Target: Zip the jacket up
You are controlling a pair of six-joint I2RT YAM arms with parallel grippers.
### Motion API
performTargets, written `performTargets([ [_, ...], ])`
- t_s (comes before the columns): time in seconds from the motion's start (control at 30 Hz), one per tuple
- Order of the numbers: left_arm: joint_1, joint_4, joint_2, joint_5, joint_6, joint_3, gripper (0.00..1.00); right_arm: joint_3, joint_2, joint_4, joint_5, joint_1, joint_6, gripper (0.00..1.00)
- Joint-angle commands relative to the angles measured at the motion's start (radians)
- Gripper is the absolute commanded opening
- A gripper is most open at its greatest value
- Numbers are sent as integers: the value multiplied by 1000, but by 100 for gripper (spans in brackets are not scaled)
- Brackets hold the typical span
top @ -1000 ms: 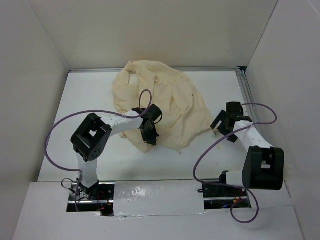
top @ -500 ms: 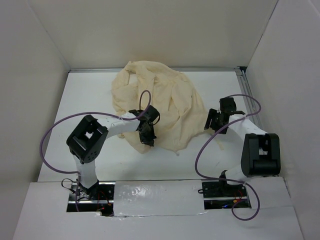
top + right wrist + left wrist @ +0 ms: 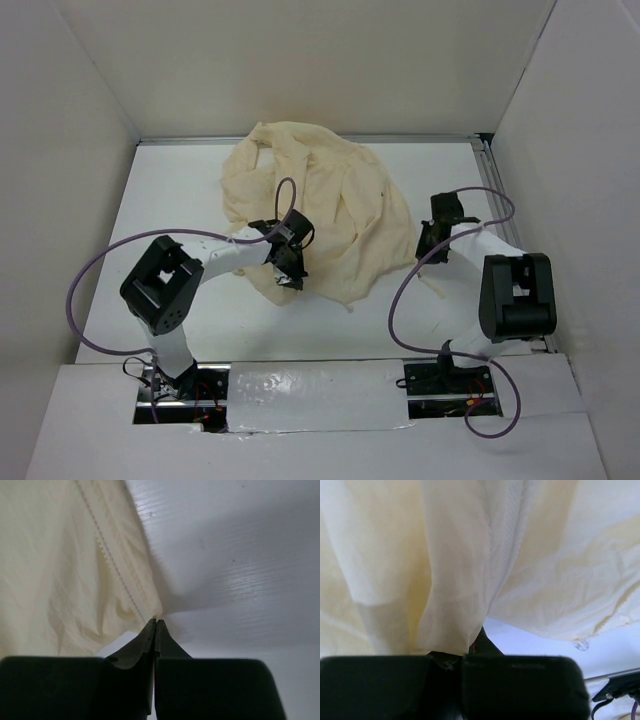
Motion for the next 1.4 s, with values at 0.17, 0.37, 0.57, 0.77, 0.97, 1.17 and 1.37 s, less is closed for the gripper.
performTargets([
  [0.17,4,28,-94,-7,54,25,0,56,-224,-107,-42,158,67,0],
  [0.37,-1,33,-138,7,44,-11,0,1,-371,-170,-244,288,151,0],
  [0.57,-21,19,-149,10,31,-57,24,-98,-355,-178,-273,452,196,0],
  [0.77,-45,-46,-177,-5,-8,-84,52,-122,-264,-148,-154,577,228,21],
  [0.97,-57,-67,-269,-7,-28,-144,58,-159,-325,-105,-122,600,222,62],
  [1.17,-65,-92,-339,-37,-49,-178,62,-214,-394,-109,-85,589,242,68],
  [1.37,-71,-96,-346,-33,-52,-179,61,-219,-345,-63,-70,613,297,62],
])
